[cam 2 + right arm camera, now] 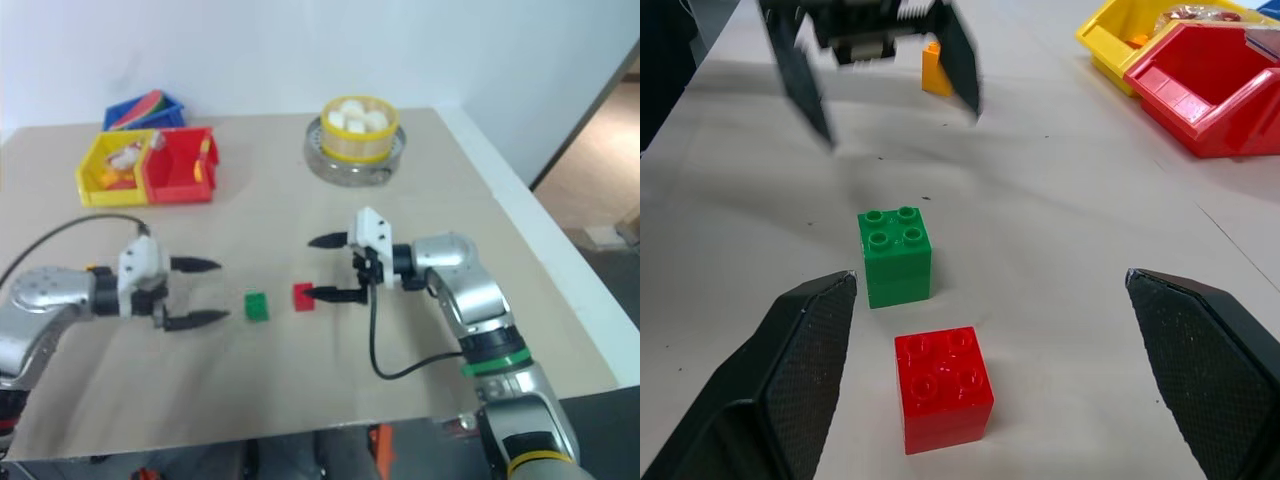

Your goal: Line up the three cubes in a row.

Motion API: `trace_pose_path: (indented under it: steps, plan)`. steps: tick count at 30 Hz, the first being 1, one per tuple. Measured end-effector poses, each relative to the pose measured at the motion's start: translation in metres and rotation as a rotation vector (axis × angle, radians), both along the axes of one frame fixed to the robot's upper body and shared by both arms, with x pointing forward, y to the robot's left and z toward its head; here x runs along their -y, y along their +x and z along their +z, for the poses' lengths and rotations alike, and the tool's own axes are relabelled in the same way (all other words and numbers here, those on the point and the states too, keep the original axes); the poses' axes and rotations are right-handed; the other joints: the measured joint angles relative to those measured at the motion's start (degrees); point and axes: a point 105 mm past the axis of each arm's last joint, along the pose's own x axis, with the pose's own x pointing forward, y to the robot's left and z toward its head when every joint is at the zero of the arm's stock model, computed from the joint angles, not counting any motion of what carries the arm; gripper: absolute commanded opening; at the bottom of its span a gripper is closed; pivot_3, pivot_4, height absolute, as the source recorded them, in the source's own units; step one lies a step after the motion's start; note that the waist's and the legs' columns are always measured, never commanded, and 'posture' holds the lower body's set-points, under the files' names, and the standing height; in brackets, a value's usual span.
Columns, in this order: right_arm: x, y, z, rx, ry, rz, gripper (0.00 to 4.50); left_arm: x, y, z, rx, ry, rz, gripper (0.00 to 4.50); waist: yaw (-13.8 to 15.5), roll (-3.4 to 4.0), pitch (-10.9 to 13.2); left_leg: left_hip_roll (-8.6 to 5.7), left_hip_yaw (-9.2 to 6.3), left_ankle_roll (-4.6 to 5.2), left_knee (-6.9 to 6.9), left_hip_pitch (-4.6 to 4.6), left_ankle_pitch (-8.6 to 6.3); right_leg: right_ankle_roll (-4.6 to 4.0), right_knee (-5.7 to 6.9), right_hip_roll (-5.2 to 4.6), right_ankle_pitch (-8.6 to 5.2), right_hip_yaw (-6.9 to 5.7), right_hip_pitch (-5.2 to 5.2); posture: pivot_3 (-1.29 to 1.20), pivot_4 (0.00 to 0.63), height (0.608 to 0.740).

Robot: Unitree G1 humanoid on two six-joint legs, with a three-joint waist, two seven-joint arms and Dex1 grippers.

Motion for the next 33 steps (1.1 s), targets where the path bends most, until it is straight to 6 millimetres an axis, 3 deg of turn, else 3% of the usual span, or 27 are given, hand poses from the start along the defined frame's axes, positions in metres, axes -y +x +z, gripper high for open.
trace_pose_path:
  steps: [5,10,14,16,20,26,33]
  plan:
    - [-0.007,-0.001,0.007,-0.002,0.031,0.023,4.50,-0.028,0.013,0.024,0.118,-0.147,0.308,4.49,-0.05,-0.01,0.00,0.06,-0.03,-0.02,-0.02,-0.01,-0.01,0.00,-0.01,-0.03,0.00,0.00,0.00,0.00,0.150,0.740]
    - [-0.008,-0.001,0.007,0.007,0.030,0.038,4.50,-0.067,0.002,0.013,0.099,-0.172,0.543,4.49,-0.13,-0.02,0.00,0.06,-0.04,-0.06,-0.02,-0.01,-0.04,-0.02,-0.03,-0.07,-0.02,-0.04,0.00,0.00,0.150,0.740]
    - [-0.011,-0.001,0.003,0.004,0.022,0.061,4.50,-0.109,-0.012,0.009,0.074,-0.139,0.631,4.49,-0.48,-0.04,0.02,0.05,-0.03,-0.05,-0.02,0.03,-0.03,-0.06,0.00,-0.01,-0.03,-0.08,-0.02,0.00,0.150,0.740]
    - [-0.012,0.001,0.003,0.003,0.018,0.065,4.50,-0.130,-0.016,0.018,0.092,-0.148,0.664,4.49,-0.58,-0.05,0.02,0.05,-0.06,-0.05,-0.01,0.03,-0.02,-0.08,0.01,0.00,-0.05,-0.15,-0.01,0.00,0.150,0.740]
    - [-0.014,0.004,0.006,0.029,0.009,0.075,4.50,-0.156,-0.020,0.019,0.044,-0.096,0.669,4.49,-0.63,-0.03,0.03,0.03,0.00,-0.05,-0.04,0.06,-0.03,-0.14,0.03,-0.02,-0.08,-0.13,-0.02,0.00,0.150,0.740]
    - [-0.013,0.005,0.004,0.034,-0.007,0.077,4.50,-0.169,-0.018,-0.017,-0.064,-0.035,0.669,4.49,-0.59,-0.05,0.02,0.02,-0.01,-0.13,-0.10,-0.11,-0.09,-0.17,0.01,-0.14,-0.21,-0.13,-0.12,0.00,0.150,0.740]
    - [-0.009,0.005,0.002,0.033,-0.022,0.065,4.50,-0.160,-0.002,-0.027,-0.066,0.010,0.618,4.49,-0.57,-0.06,0.02,0.04,-0.01,-0.12,-0.10,-0.13,-0.10,-0.16,0.02,-0.20,-0.20,-0.13,-0.16,0.00,0.150,0.740]
